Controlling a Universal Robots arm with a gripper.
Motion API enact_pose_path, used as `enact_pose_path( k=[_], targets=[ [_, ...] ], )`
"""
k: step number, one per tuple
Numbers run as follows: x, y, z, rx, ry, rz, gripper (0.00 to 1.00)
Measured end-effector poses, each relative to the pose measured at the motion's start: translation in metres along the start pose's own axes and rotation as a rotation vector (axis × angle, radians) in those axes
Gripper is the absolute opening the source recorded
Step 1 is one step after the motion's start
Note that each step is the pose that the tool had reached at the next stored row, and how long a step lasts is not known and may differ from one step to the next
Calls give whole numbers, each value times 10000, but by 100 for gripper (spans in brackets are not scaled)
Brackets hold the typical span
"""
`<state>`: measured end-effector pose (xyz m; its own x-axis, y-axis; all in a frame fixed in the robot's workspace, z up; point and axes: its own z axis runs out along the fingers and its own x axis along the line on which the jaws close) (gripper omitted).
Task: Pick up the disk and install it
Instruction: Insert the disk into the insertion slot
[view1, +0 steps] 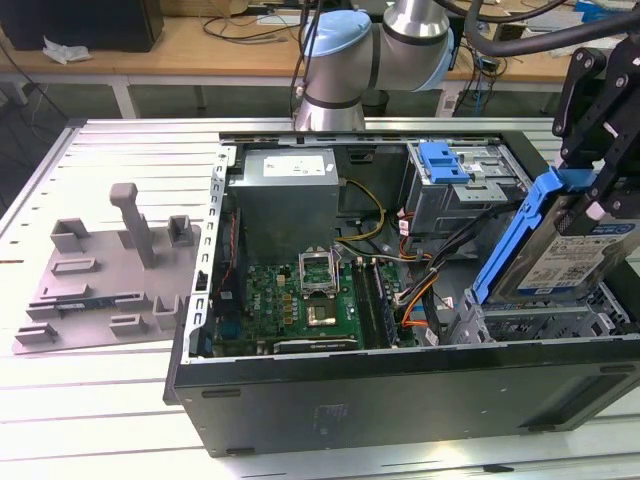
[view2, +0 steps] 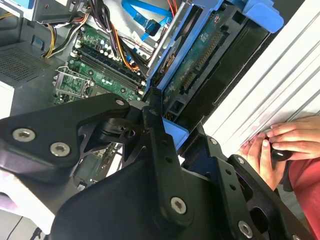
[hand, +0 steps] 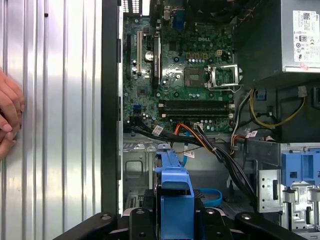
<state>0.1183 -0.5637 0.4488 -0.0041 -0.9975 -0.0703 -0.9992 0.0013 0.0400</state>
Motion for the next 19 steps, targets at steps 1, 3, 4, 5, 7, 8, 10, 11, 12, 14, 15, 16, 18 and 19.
enact_pose_path(
  k=[1,3,4,5,7,8,10,11,12,14,15,16,18,19],
  targets=[
    [0,0,6,0,0,0,37],
    [16,-8,70,2,-1,22,37],
    [22,-9,107,3,0,35,37],
    [28,-11,147,3,-2,45,37],
    [41,-14,232,5,-4,67,37],
    [46,-16,260,5,-4,73,37],
    [50,-16,279,6,-2,76,37],
    [51,-17,286,6,-3,77,37],
    [52,-17,292,6,-3,78,37],
    [53,-17,304,6,-3,79,37],
    [54,-18,313,6,-3,80,37],
    [55,-18,321,6,-3,81,37],
    [58,-19,337,6,-4,83,37],
    [59,-19,345,6,-4,83,37]
  ],
)
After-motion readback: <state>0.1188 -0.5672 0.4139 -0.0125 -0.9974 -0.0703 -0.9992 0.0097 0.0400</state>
